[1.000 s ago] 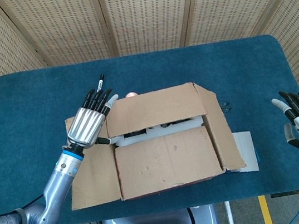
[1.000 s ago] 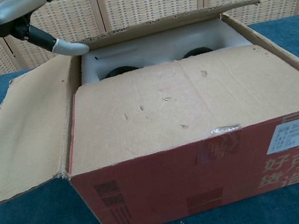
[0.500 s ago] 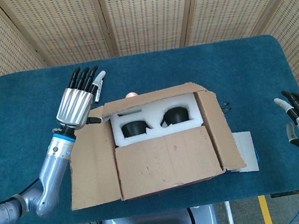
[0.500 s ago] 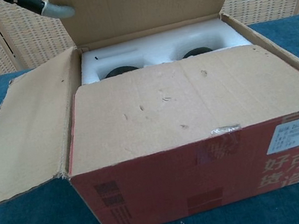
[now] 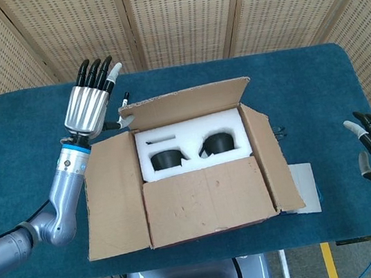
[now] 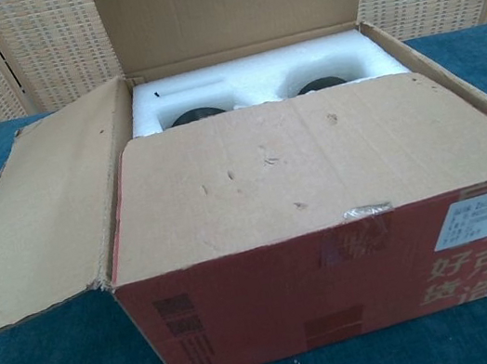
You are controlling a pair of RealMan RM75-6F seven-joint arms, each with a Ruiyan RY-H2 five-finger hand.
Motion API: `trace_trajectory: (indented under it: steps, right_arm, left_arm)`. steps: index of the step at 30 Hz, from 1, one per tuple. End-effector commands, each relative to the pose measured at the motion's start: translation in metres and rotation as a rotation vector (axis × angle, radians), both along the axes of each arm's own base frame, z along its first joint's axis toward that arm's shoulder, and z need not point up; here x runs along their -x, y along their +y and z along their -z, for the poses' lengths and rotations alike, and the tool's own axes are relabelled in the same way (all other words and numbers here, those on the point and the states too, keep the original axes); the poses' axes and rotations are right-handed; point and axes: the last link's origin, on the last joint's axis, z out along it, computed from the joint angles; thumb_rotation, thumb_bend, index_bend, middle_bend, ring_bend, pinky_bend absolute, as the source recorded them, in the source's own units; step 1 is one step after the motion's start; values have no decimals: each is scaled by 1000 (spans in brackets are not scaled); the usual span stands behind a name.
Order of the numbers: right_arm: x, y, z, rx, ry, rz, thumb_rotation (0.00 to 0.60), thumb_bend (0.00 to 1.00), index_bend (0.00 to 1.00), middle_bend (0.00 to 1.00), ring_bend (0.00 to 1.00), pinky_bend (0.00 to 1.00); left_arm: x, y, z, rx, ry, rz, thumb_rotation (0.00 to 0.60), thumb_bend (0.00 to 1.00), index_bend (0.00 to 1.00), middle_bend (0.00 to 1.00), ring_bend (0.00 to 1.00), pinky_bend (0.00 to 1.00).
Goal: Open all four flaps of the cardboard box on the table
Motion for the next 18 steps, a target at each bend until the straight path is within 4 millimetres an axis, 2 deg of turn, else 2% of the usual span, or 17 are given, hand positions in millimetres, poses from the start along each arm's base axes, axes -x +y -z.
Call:
trace_trajectory:
  steps: [1, 11, 18]
  right_arm:
    - [0, 1, 0, 1, 0, 2, 600, 775, 99, 30, 0, 0]
    - [0, 4, -2, 7, 1, 6, 600, 774, 99, 30, 0, 0]
    - [0, 5, -2, 10, -1, 11, 600, 775, 99, 30, 0, 0]
  left_arm:
    - [-5, 10, 6, -9, 3, 9, 301, 168, 0, 0, 0, 0]
    - [-5, 31, 21, -58, 85, -43, 300, 168, 0, 0, 0, 0]
    - [4, 40, 23, -71, 104, -105, 299, 168, 0, 0, 0, 0]
